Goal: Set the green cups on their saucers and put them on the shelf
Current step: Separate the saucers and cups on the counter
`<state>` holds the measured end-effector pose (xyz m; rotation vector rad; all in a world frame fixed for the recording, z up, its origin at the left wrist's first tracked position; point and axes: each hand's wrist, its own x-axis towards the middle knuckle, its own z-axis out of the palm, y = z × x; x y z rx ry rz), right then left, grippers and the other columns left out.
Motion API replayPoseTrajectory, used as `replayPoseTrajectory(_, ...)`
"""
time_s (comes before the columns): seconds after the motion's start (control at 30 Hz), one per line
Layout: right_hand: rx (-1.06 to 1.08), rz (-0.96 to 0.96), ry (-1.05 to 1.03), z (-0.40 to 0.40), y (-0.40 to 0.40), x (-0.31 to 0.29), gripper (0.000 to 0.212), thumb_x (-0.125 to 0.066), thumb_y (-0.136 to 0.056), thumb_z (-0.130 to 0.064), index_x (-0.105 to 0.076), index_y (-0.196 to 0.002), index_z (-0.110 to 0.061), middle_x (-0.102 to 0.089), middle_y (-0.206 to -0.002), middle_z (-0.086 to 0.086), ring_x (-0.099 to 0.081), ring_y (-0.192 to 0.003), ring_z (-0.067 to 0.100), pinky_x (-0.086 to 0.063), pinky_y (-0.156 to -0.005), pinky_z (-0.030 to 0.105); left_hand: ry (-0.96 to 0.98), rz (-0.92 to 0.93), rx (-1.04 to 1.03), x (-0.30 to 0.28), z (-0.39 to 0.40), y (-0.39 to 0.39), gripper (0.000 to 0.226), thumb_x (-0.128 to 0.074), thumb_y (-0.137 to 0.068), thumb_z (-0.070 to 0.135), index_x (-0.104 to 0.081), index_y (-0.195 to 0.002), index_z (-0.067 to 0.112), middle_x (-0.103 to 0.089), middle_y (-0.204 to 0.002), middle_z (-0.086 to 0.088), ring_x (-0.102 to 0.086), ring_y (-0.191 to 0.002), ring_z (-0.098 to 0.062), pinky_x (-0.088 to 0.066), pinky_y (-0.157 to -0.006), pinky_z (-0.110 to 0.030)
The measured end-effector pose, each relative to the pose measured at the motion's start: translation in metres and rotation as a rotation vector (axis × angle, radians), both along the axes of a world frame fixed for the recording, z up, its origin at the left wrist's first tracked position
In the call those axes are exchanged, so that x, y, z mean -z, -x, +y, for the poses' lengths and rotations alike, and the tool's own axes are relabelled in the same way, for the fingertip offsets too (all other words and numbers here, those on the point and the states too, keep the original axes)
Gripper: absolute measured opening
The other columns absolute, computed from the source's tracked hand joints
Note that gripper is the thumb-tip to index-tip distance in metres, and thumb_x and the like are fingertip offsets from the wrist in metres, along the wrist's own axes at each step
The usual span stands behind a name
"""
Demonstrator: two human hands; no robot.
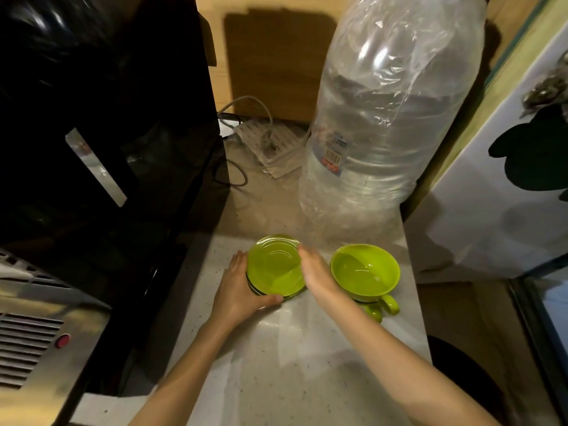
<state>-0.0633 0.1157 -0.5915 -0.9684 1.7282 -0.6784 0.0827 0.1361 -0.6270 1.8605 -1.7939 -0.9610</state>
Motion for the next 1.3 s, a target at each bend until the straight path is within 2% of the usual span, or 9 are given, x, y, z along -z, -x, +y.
replayPoseTrajectory(0.47,0.054,-0.028,0.058,0.016,-0.001,-0.007,0.049,-0.031,-0.098,-0.034,-0.034,-0.141,-0.011,-0.036,-0.15,0.007,-0.032,-0.139,0.022,-0.023,-0.111,0.032,0.072,0.06,-0.049,-0.007,0.013,-0.004,0.122,-0.086,-0.043,0.044,-0.021,-0.143,0.017,-0.028,-0.152,-0.006,-0.028,-0.139,-0.024,-0.029,-0.11,-0.039)
replayPoseTrajectory(0.63,0.067,-0.055,0.136,0.047,-0.002,-0.013,0.044,-0.032,-0.098,-0.028,-0.042,-0.137,-0.011,-0.045,-0.144,0.006,-0.039,-0.134,0.02,-0.028,-0.107,0.028,0.082,0.048,-0.021,-0.013,0.035,-0.015,0.122,-0.081,-0.031,0.059,-0.031,-0.137,0.022,-0.044,-0.143,-0.003,-0.041,-0.131,-0.023,-0.041,-0.102,-0.046)
replayPoseTrajectory(0.73,0.063,-0.042,0.176,0.072,-0.001,-0.013,0.04,-0.034,-0.097,-0.027,-0.05,-0.129,-0.01,-0.053,-0.137,0.007,-0.047,-0.126,0.02,-0.033,-0.104,0.029,0.097,0.034,0.01,-0.014,0.052,-0.018,0.124,-0.084,-0.033,0.054,-0.028,-0.14,0.021,-0.036,-0.148,-0.002,-0.032,-0.138,-0.021,-0.033,-0.11,-0.043)
replayPoseTrajectory(0.83,0.057,0.001,0.173,0.096,0.0,-0.009,0.036,-0.035,-0.097,-0.025,-0.054,-0.124,-0.009,-0.056,-0.131,0.008,-0.05,-0.116,0.017,-0.033,-0.092,0.022,0.096,0.008,0.04,-0.009,0.07,-0.02,0.125,-0.086,-0.039,0.047,-0.022,-0.143,0.018,-0.024,-0.153,-0.002,-0.02,-0.142,-0.016,-0.022,-0.113,-0.033)
replayPoseTrajectory(0.9,0.037,0.002,0.153,0.11,0.002,-0.005,0.04,-0.032,-0.098,-0.026,-0.049,-0.131,-0.011,-0.049,-0.14,0.008,-0.042,-0.13,0.018,-0.028,-0.103,0.022,0.055,0.0,0.065,-0.006,0.082,-0.023,0.13,-0.083,-0.035,0.056,-0.021,-0.143,0.019,-0.023,-0.154,-0.001,-0.021,-0.142,-0.015,-0.021,-0.113,-0.03)
replayPoseTrajectory(0.97,-0.013,0.023,0.101,0.122,0.002,-0.005,0.046,-0.027,-0.099,-0.029,-0.036,-0.141,-0.011,-0.03,-0.153,0.007,-0.023,-0.143,0.017,-0.014,-0.118,0.033,0.025,0.001,0.068,-0.006,0.093,-0.027,0.141,-0.066,-0.023,0.078,-0.021,-0.143,0.019,-0.025,-0.153,0.0,-0.023,-0.141,-0.014,-0.021,-0.112,-0.029)
replayPoseTrajectory(1.03,-0.058,0.058,0.079,0.131,0.001,-0.004,0.047,-0.024,-0.1,-0.029,-0.031,-0.143,-0.013,-0.021,-0.157,0.007,-0.013,-0.146,0.016,-0.005,-0.119,0.038,0.027,0.0,0.064,-0.003,0.102,-0.033,0.145,-0.05,-0.019,0.089,-0.022,-0.143,0.019,-0.025,-0.153,0.0,-0.023,-0.14,-0.013,-0.019,-0.111,-0.026)
replayPoseTrajectory(1.17,-0.139,0.102,0.06,0.141,-0.003,-0.001,0.046,-0.018,-0.101,-0.027,-0.036,-0.141,-0.016,-0.018,-0.157,0.003,-0.003,-0.147,0.015,0.004,-0.116,0.032,0.062,-0.035,0.12,0.002,0.111,-0.042,0.14,-0.049,-0.026,0.09,-0.024,-0.142,0.016,-0.025,-0.153,-0.002,-0.017,-0.133,-0.002,-0.015,-0.108,-0.021)
replayPoseTrajectory(1.3,-0.213,0.156,0.04,0.143,-0.007,0.006,0.048,-0.013,-0.101,-0.026,-0.026,-0.145,-0.012,-0.014,-0.158,0.005,0.003,-0.147,0.014,0.009,-0.116,0.036,0.074,-0.07,0.138,0.003,0.111,-0.046,0.139,-0.048,-0.027,0.09,-0.022,-0.143,0.016,-0.023,-0.153,-0.003,-0.012,-0.131,-0.001,-0.013,-0.109,-0.022)
